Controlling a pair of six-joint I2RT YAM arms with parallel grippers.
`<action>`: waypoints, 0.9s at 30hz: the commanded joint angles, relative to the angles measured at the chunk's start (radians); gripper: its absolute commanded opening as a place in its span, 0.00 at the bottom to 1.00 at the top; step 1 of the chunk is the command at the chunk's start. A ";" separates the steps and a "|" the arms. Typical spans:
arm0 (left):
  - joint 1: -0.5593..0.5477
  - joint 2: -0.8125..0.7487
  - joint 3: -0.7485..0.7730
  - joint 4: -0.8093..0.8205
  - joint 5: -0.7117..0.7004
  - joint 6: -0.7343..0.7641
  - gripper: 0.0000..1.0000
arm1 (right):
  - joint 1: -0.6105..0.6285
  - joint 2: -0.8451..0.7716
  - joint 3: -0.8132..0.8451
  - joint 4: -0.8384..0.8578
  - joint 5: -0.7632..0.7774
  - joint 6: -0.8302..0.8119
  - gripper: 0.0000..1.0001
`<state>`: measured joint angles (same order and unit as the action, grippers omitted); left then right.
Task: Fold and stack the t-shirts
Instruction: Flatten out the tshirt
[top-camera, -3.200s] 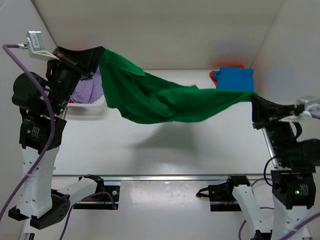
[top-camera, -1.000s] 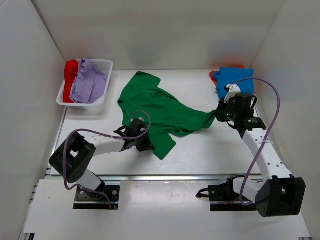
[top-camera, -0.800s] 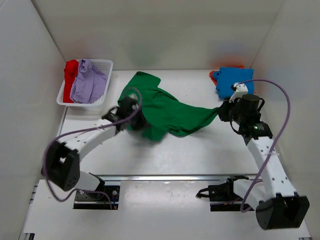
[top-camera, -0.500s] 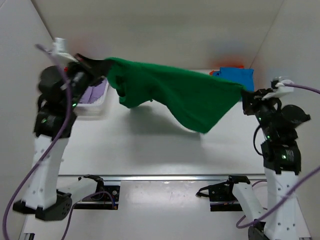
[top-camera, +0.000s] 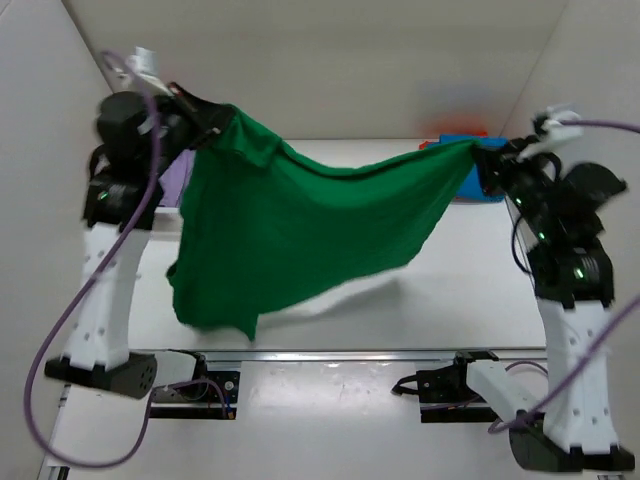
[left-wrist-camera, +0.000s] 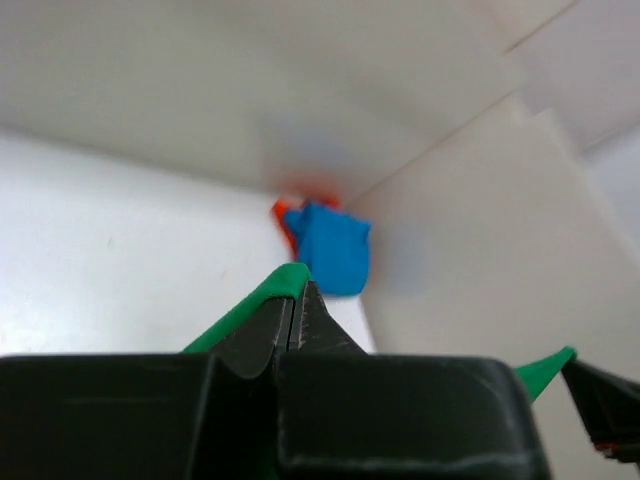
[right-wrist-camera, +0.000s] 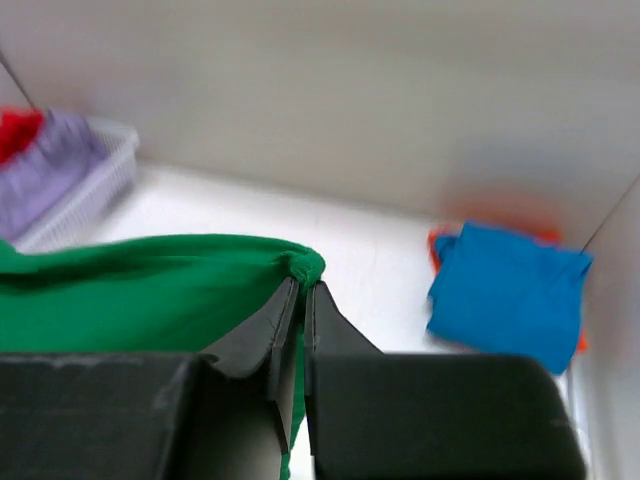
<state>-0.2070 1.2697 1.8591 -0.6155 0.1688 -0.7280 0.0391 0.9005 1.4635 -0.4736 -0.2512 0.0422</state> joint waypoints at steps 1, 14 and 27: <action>0.018 0.120 -0.136 0.003 0.110 0.012 0.00 | -0.038 0.139 -0.064 0.012 -0.091 -0.027 0.00; 0.171 0.702 0.714 -0.140 0.342 -0.025 0.00 | -0.038 0.537 0.228 0.050 -0.046 -0.134 0.00; 0.097 0.235 -0.196 -0.070 0.325 0.142 0.00 | -0.038 0.321 -0.137 0.010 -0.051 -0.122 0.00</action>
<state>-0.0574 1.5459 1.9659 -0.6376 0.4961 -0.6575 0.0051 1.2465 1.4555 -0.4347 -0.3000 -0.0753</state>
